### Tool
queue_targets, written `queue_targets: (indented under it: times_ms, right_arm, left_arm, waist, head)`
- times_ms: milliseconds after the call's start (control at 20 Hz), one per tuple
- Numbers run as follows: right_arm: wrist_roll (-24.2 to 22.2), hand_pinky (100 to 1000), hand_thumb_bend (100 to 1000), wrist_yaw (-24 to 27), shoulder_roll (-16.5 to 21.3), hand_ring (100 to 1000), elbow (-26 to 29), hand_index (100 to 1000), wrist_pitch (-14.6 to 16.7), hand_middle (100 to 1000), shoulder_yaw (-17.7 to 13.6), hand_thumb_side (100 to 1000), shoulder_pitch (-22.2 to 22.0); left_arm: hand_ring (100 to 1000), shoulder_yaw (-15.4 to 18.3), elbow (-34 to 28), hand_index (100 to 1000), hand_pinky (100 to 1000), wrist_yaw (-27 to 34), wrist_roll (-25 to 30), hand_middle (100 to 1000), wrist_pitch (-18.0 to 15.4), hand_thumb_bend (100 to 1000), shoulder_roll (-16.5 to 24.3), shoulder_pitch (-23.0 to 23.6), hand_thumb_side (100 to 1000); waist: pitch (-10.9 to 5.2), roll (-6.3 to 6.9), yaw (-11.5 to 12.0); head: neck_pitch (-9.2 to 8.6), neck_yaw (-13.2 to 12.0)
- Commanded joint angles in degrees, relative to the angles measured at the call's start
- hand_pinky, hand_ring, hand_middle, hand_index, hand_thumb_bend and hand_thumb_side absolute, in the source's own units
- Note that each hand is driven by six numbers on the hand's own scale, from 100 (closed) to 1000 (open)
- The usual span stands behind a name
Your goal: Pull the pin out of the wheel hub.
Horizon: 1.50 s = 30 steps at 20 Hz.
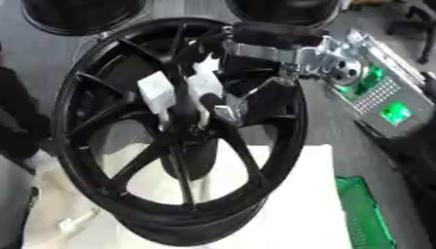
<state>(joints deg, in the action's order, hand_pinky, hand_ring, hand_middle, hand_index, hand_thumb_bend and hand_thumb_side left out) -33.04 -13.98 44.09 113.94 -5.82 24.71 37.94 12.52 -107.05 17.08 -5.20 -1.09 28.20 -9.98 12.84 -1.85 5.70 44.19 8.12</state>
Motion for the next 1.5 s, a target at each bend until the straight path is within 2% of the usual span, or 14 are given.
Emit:
queue_targets:
  times_ms: [50,400,1050,1500]
  right_arm:
    - [-0.10,870,100,-0.82,1.52,881,0.65,916,-0.45,816,-0.92,296,0.38]
    - [0.18,870,100,-2.10,1.36,883,0.16,917,-1.65,821,-1.08,296,0.06]
    - [2.75,875,100,-2.48,1.66,907,-0.53,928,-1.86,841,-1.91,291,0.34]
    - [1.76,870,100,-1.68,2.08,897,-1.24,923,-1.67,834,-1.91,292,-0.01]
  left_arm:
    - [748,0.26,-1.24,762,588,-0.51,0.13,741,-0.09,100,1.01,-0.22,745]
    - [749,0.13,-1.29,760,588,-0.71,0.34,742,-0.04,100,0.95,-0.40,747]
    - [750,-0.04,-1.29,757,587,-1.06,0.72,742,0.10,100,0.81,-0.42,750]
    - [751,0.58,-1.31,756,587,-1.32,0.21,743,-0.03,100,0.81,-0.30,748]
  waist:
    - [-0.52,0.17,0.06]
    - [0.01,0.02,0.14]
    - [0.71,-0.19,0.24]
    - [1.18,-0.44,0.84]
  head:
    - [-0.07,0.00]
    - [-0.07,0.00]
    - [-0.09,0.48]
    - [-0.57,1.52]
